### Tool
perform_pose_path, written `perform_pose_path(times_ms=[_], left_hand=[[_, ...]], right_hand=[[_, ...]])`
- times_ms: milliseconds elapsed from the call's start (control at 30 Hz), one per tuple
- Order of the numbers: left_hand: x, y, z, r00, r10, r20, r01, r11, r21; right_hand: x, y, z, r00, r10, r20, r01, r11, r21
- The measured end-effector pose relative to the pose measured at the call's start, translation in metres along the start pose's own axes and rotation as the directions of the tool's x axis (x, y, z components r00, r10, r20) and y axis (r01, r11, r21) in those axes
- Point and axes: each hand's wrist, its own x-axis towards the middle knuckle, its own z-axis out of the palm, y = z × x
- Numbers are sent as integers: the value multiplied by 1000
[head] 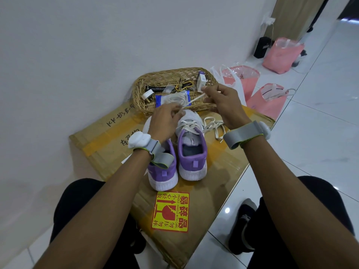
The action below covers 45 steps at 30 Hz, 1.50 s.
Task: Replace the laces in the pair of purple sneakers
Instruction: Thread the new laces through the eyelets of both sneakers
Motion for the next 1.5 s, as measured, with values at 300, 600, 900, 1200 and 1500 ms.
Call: perform_pose_path(times_ms=[300,600,900,1200,1500], left_hand=[[-11,-1,-21,888,-124,444,137,991,4],[-9,-17,-33,819,-175,547,345,912,-225],[-7,-22,-33,782,-226,580,434,867,-246],[-6,-18,-34,795,-215,567,371,912,-174],[-10,-20,-35,781,-173,600,409,867,-283]], right_hand=[[-3,3,-8,962,-93,256,140,975,-172],[-12,19,0,850,57,524,248,834,-494],[-13,28,13,840,54,539,384,644,-662],[-13,32,14,856,86,509,344,642,-686],[-16,34,16,865,97,493,337,614,-714]])
